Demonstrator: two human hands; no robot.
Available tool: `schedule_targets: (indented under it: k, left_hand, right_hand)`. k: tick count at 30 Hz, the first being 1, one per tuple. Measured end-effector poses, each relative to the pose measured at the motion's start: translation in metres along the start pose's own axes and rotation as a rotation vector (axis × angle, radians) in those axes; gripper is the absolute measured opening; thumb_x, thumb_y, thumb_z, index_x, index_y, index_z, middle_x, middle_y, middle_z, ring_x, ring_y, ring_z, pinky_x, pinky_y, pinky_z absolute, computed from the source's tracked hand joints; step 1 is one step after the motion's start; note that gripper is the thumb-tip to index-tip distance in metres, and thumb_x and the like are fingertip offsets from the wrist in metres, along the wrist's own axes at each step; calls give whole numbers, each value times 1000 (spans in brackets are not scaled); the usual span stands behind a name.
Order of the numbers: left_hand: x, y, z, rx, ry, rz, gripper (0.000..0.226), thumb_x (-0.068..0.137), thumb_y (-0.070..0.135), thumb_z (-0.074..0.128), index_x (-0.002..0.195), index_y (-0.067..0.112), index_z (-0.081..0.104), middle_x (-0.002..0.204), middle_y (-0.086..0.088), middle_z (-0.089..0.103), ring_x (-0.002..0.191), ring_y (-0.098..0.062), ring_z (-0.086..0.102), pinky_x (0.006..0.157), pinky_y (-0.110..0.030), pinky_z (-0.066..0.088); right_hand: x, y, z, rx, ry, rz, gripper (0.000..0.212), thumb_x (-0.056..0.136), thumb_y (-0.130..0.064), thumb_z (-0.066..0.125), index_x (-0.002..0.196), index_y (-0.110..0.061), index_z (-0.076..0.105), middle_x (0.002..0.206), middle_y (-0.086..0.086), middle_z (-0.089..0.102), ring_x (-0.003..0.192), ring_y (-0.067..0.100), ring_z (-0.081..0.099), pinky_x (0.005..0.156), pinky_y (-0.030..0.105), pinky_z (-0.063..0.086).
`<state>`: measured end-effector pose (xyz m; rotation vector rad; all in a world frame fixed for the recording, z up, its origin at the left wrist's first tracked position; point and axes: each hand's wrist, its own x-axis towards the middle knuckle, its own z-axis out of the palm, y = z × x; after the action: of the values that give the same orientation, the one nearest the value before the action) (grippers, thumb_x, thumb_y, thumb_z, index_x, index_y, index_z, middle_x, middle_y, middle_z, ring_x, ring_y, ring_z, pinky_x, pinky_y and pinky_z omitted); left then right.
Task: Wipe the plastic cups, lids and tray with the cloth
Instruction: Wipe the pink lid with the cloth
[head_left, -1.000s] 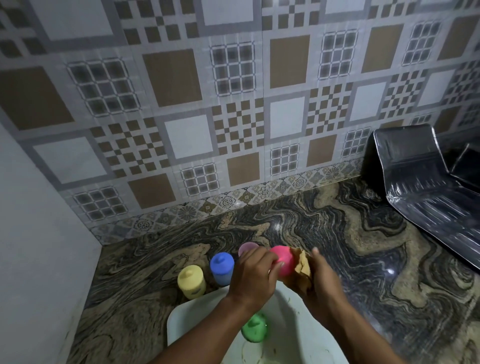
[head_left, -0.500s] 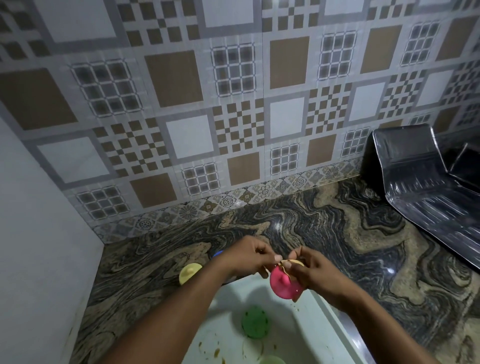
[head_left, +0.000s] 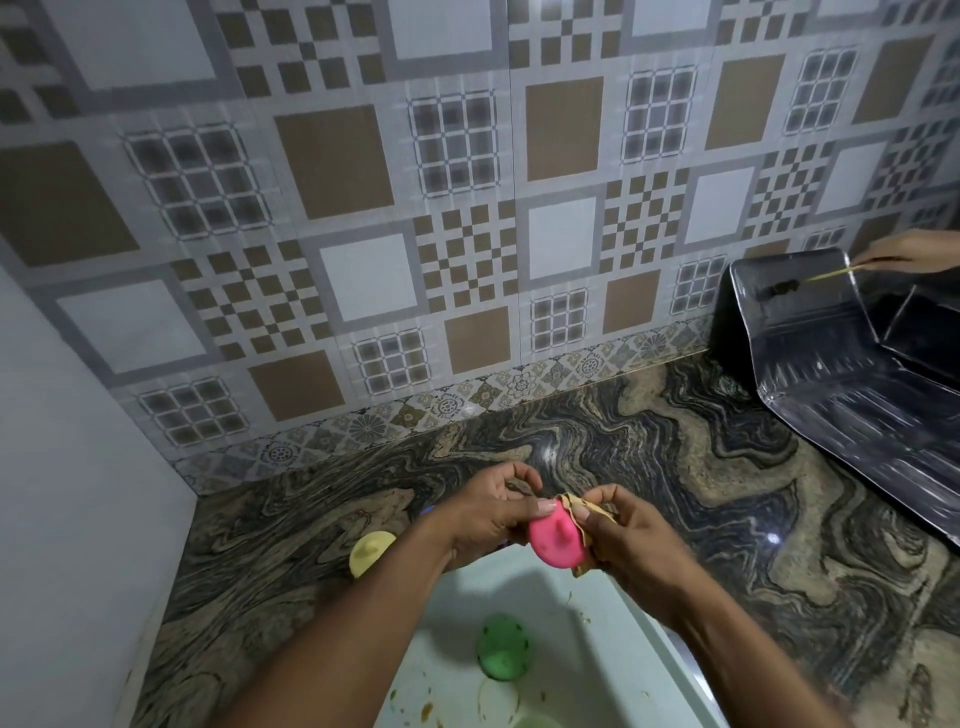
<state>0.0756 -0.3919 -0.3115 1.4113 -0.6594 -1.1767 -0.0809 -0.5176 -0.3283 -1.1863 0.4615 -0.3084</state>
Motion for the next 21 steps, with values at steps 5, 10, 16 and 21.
schedule_targets:
  k: [5, 10, 16, 21]
  left_hand:
    - [-1, 18, 4, 165, 34, -277, 52, 97, 63, 45, 98, 12, 57, 59, -2, 54, 49, -15, 47, 51, -26, 38]
    - [12, 21, 27, 495, 265, -225, 63, 96, 69, 34, 87, 18, 69, 73, -5, 66, 61, -19, 59, 60, -28, 47]
    - [24, 2, 37, 345, 698, 77, 49, 102, 49, 43, 65, 18, 57, 61, 2, 55, 62, -21, 49, 67, -34, 42]
    - [21, -8, 43, 181, 865, 139, 47, 104, 42, 43, 65, 17, 52, 53, 4, 46, 52, -16, 41, 59, -29, 34]
  right_hand:
    - [-1, -12, -1, -140, -203, 29, 22, 88, -6, 68, 100, 3, 51, 68, 18, 58, 51, 27, 55, 44, 34, 51]
    - [3, -22, 4, -140, -292, 31, 20, 88, -3, 67, 99, 1, 51, 70, 21, 60, 51, 26, 58, 43, 34, 53]
    - [-4, -6, 13, -20, -50, -84, 27, 82, -12, 69, 98, 2, 52, 69, 16, 61, 54, 23, 58, 47, 34, 52]
    - [-15, 26, 31, 166, 196, -38, 13, 94, -10, 64, 98, -4, 53, 72, 18, 65, 55, 23, 57, 51, 34, 50]
